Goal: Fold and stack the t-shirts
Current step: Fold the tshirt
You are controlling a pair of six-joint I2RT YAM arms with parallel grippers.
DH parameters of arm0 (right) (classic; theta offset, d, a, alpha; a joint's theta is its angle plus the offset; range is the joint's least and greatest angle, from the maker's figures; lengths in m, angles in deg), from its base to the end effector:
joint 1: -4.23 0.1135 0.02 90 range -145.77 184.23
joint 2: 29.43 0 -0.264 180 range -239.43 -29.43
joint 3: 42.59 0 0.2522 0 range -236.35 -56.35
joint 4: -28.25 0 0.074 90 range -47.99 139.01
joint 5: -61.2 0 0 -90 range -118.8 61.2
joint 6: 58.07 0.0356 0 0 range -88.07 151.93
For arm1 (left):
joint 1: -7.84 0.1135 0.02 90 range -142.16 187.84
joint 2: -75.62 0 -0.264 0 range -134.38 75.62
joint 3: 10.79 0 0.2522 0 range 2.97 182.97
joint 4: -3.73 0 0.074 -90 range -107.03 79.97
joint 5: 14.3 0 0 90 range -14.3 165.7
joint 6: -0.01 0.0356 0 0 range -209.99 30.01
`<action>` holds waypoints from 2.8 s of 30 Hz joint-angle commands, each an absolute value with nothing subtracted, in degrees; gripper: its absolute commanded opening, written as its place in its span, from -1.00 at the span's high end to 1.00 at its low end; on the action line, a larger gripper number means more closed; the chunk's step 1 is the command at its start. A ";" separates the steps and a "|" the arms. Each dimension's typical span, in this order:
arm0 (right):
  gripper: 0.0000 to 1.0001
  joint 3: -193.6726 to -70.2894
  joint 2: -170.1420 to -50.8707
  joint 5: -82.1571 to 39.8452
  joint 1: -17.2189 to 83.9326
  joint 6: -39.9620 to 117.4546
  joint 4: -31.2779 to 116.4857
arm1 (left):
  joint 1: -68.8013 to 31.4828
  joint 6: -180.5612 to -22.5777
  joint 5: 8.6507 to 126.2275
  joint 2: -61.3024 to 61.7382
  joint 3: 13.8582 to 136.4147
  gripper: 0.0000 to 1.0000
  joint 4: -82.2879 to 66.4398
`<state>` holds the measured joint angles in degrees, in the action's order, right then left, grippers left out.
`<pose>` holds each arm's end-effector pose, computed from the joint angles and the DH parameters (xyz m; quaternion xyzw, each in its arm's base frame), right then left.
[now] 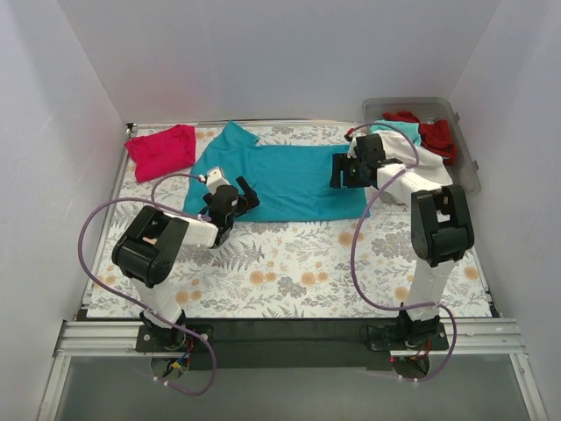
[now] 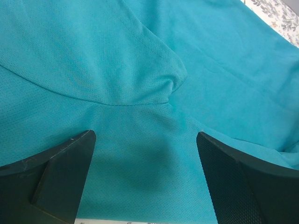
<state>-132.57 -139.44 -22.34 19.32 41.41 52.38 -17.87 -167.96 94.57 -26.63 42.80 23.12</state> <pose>0.4100 0.1147 0.1990 -0.0669 0.9174 0.1334 0.3689 0.3082 -0.1356 0.1295 -0.4493 0.7277 -0.3047 0.4193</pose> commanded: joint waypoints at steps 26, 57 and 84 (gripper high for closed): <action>0.35 -112.25 -130.68 -28.53 22.86 43.71 45.70 | -17.12 -165.92 101.98 -20.09 34.79 -0.68 18.19; 0.26 -95.10 -101.16 -30.29 30.77 47.75 59.76 | -28.81 -182.89 110.24 11.54 29.94 -0.68 -17.58; 0.29 -87.47 -104.93 -36.98 36.92 51.79 56.42 | -28.63 -185.78 112.19 -4.45 29.78 -0.75 -15.82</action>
